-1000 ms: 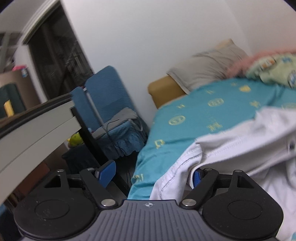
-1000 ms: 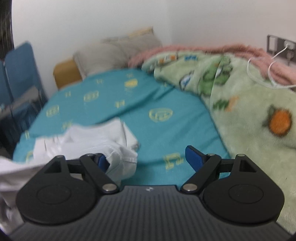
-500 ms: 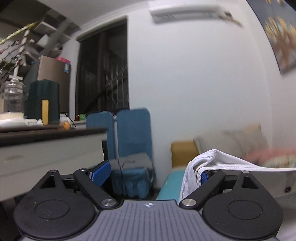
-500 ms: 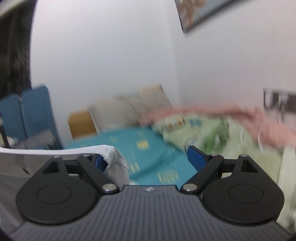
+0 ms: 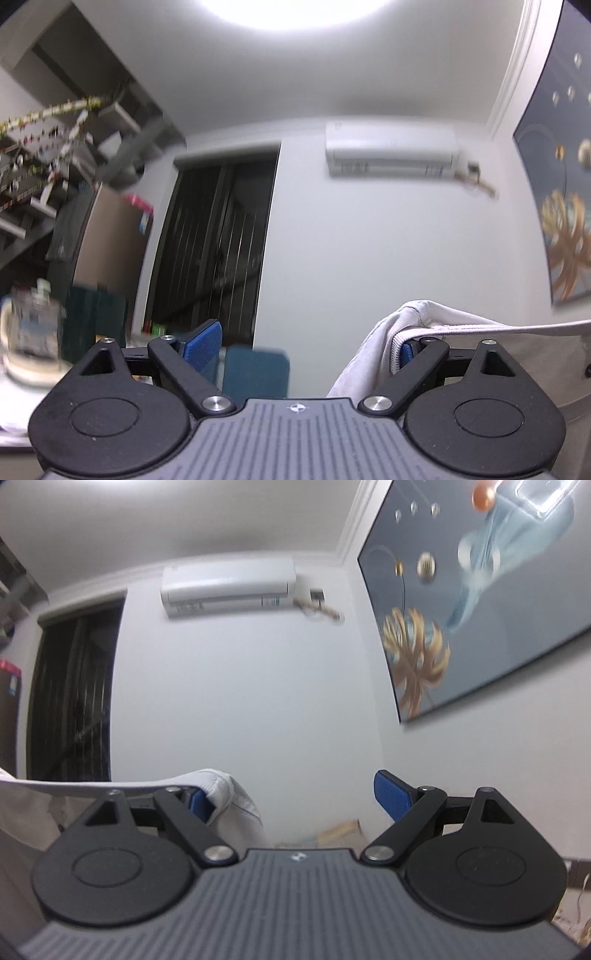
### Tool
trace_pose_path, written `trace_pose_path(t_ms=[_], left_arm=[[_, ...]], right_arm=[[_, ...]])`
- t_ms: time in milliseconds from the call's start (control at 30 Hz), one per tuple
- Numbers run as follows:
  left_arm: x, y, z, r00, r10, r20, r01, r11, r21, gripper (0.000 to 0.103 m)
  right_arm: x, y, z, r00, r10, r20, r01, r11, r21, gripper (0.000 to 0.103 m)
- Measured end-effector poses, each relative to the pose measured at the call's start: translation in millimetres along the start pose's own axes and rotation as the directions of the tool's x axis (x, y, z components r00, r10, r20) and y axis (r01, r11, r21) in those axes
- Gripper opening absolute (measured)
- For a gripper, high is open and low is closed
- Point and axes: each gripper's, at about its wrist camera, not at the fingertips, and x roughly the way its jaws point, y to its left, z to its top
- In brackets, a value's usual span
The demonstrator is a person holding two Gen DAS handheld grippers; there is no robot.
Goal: Fold clothes
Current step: 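Lift the T-shirt high with the left gripper and shake it out, then lay the T-shirt flat on the bed and open the left gripper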
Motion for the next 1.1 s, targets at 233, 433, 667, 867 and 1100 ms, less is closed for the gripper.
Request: trace_pose_path(t_ms=[233, 433, 667, 867, 1100], left_arm=[[-53.2, 2.3, 113.6, 0.994, -0.038, 0.105, 0.041, 0.999, -0.031, 0.092], [-47.8, -5.6, 142.8, 0.995, -0.089, 0.051, 0.091, 0.995, -0.027, 0.093], [31.5, -30.0, 38.0, 0.989, -0.101, -0.107, 0.105, 0.994, 0.029, 0.096], [148.3, -51.7, -102.5, 0.953, -0.086, -0.290, 0.101, 0.994, 0.038, 0.095], [308.3, -105.0, -274.6, 0.908, -0.041, -0.416, 0.066, 0.997, 0.046, 0.096]], right_arm=[[-50.3, -16.4, 92.6, 0.995, 0.017, 0.096, -0.020, 1.000, 0.024, 0.089], [-46.6, -19.2, 106.0, 0.998, -0.004, 0.069, 0.003, 1.000, 0.011, 0.089], [19.8, -26.3, 25.0, 0.993, -0.020, -0.115, 0.020, 1.000, -0.004, 0.089], [120.0, -24.7, -87.1, 0.959, -0.045, -0.279, 0.029, 0.998, -0.063, 0.089], [275.2, -15.3, -224.1, 0.928, -0.094, -0.360, 0.065, 0.994, -0.091, 0.089]])
